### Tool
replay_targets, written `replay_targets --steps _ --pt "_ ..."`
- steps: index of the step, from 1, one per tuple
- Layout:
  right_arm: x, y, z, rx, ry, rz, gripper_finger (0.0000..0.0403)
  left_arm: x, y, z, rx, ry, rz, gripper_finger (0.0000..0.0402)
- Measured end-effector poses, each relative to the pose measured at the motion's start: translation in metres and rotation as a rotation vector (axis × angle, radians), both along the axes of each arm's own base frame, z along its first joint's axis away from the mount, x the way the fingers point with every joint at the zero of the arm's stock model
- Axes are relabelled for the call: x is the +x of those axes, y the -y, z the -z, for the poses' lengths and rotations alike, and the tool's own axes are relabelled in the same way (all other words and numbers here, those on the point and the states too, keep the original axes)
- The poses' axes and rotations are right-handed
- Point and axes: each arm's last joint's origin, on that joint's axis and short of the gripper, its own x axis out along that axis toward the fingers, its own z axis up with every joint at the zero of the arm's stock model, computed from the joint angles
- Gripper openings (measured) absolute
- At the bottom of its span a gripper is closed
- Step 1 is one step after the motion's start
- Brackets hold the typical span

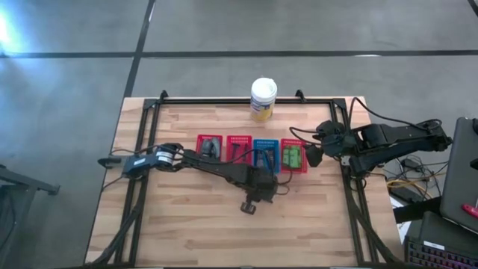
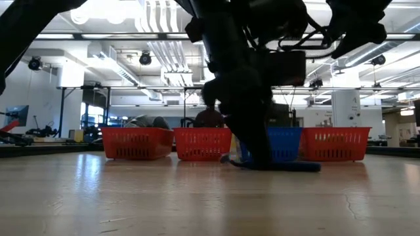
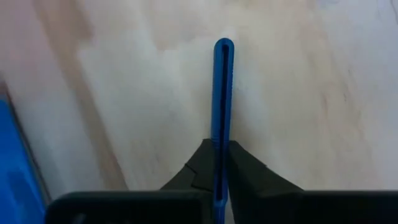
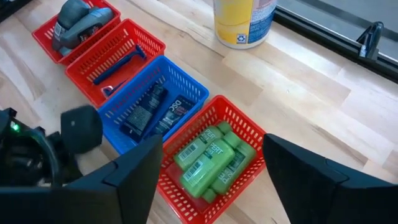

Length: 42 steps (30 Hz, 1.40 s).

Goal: Pick & Place Travel size toiletries
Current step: Put the blue razor into the middle left red bin

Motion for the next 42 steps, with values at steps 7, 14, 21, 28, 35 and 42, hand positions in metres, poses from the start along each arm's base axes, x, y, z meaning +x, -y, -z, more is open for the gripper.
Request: replay_targets --steps 7,14,21,28,35,42 --pt "0.000 0.000 0.000 -0.009 -0.003 -0.005 0.0267 -0.016 0.001 -0.073 -0.216 0.130 -0.480 0.0023" --pt "0.000 0.001 -0.001 -0.048 -0.004 0.001 0.0289 -0.048 -0.030 -0.134 -0.349 0.391 -1.057 0.0022" --pt "0.000 0.001 -0.001 -0.059 0.005 0.007 0.0309 -0.080 -0.094 -0.111 -0.407 0.463 -1.448 0.0022" --pt "0.000 0.001 -0.001 -0.067 -0.002 -0.004 0.0321 -0.099 -0.122 -0.050 -0.489 0.403 -1.654 0.0023" --pt "0.000 0.001 -0.001 -0.078 -0.012 -0.018 0.0327 -0.109 -0.118 -0.030 -0.445 0.365 -1.699 0.0024" --pt "0.000 0.001 -0.001 -0.077 -0.011 -0.018 0.0307 -0.109 -0.120 -0.028 -0.424 0.417 -1.706 0.0025"
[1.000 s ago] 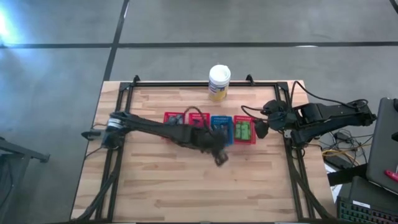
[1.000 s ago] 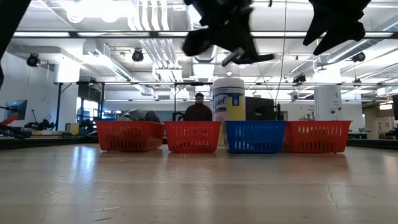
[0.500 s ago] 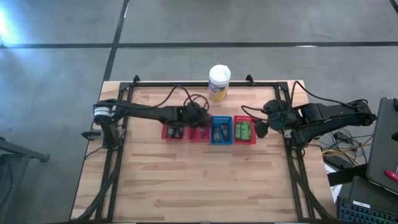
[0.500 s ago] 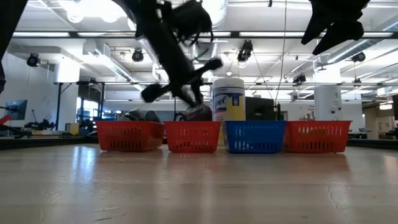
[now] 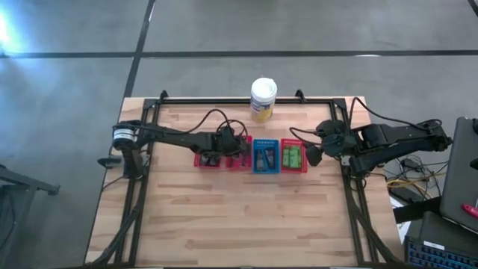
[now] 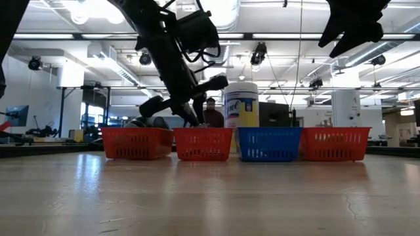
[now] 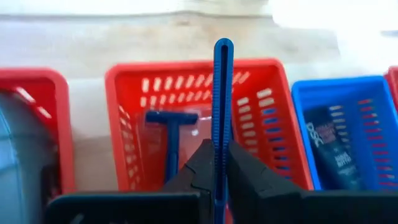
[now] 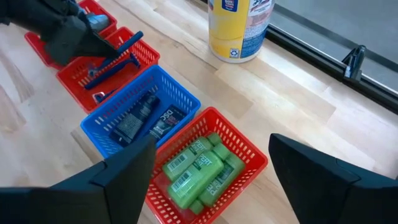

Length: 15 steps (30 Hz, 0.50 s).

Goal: Pick & Place Travel size toiletries
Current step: Put the blue razor into the middle left red bin, then return to Home Position

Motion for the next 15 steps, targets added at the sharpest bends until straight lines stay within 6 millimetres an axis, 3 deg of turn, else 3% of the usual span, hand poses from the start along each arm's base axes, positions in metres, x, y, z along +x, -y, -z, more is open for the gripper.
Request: replay_targets --steps 7,15 --pt "0.0001 0.0000 -0.0001 0.001 0.002 0.001 0.0285 0.0004 0.0003 0.0015 -0.003 -0.002 0.000 0.0035" --pt "0.0002 0.0000 -0.0001 0.002 0.004 0.002 0.0280 -0.0014 0.0046 0.0063 -0.062 -0.003 0.015 0.0124"
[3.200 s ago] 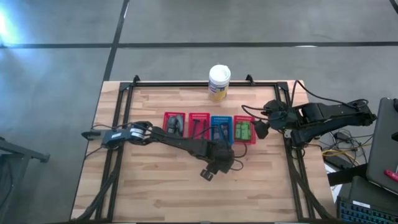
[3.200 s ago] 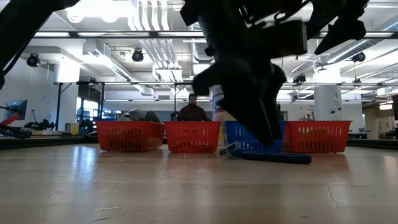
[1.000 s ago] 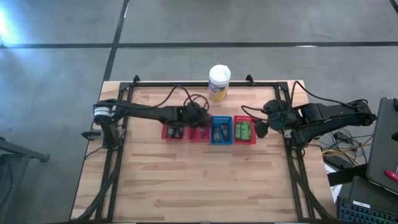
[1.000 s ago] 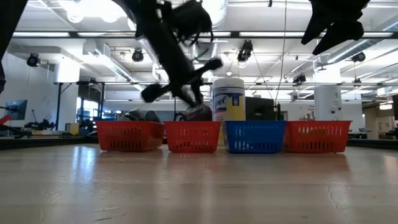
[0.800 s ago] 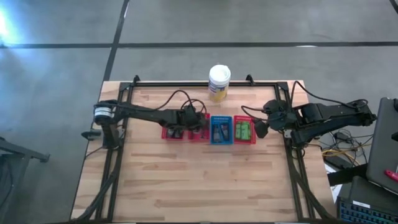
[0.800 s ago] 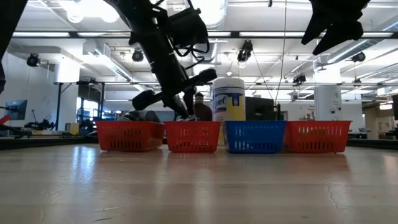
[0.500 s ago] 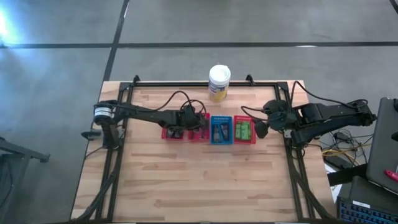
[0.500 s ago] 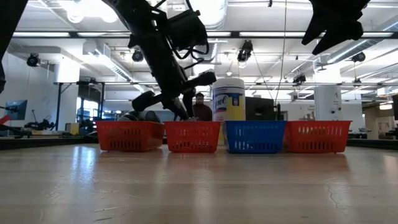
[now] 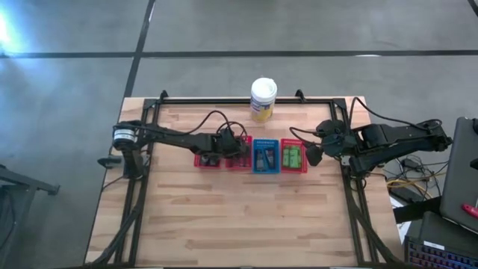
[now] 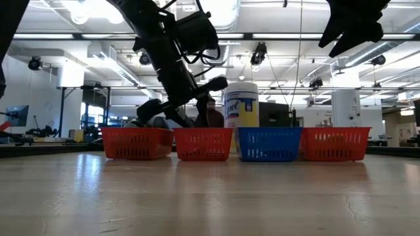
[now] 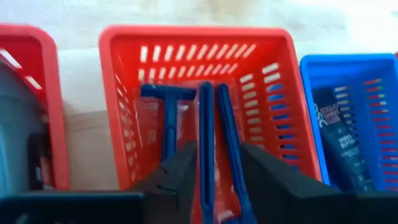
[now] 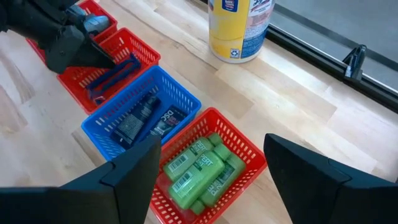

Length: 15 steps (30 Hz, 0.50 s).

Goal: Pick & Place Travel size toiletries
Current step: Return to Home Position

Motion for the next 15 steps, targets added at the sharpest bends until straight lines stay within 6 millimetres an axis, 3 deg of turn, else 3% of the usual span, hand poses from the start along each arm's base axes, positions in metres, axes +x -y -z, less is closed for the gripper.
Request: replay_targets --steps 4,7,11,15 --pt "0.000 0.000 0.000 0.000 0.000 0.000 0.0291 0.002 0.002 -0.005 0.003 0.011 0.014 0.0154" --pt "0.000 0.000 0.000 -0.002 -0.002 -0.002 0.0302 0.006 0.004 -0.020 0.056 0.025 0.081 0.0163" --pt "0.000 -0.001 0.000 -0.005 -0.016 -0.037 0.0316 0.011 0.016 -0.068 0.206 0.094 0.243 0.0164" --pt "0.003 -0.005 -0.003 0.058 -0.002 -0.199 0.0324 0.009 0.040 -0.119 0.345 0.178 0.415 0.0163"
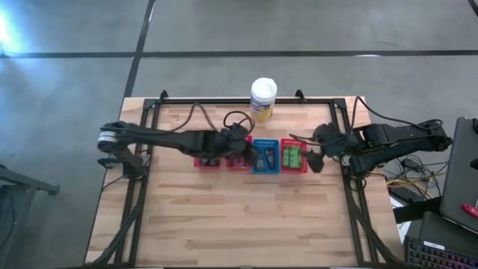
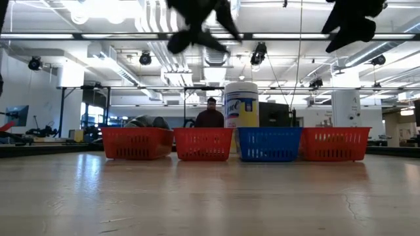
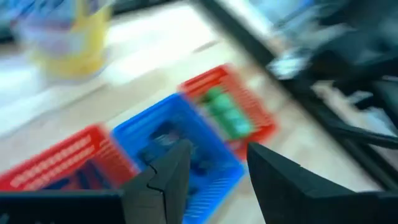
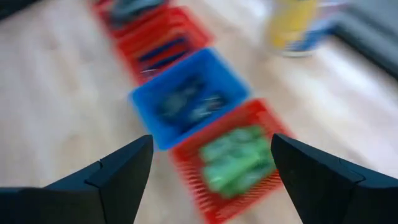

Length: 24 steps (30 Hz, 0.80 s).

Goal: Pick & Place Travel size toiletries
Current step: Return to Home Position

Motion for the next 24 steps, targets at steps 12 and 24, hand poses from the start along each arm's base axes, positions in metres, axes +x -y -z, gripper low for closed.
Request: replay_targets --steps 12,24 --pt "0.035 -0.016 0.002 0.200 0.330 -0.482 0.0288 -0.021 0.065 -0.019 -0.009 0.152 0.325 0.0163" --pt "0.078 0.022 0.042 0.240 0.410 -0.354 0.0249 -0.049 0.019 0.054 0.031 0.501 0.233 0.0163"
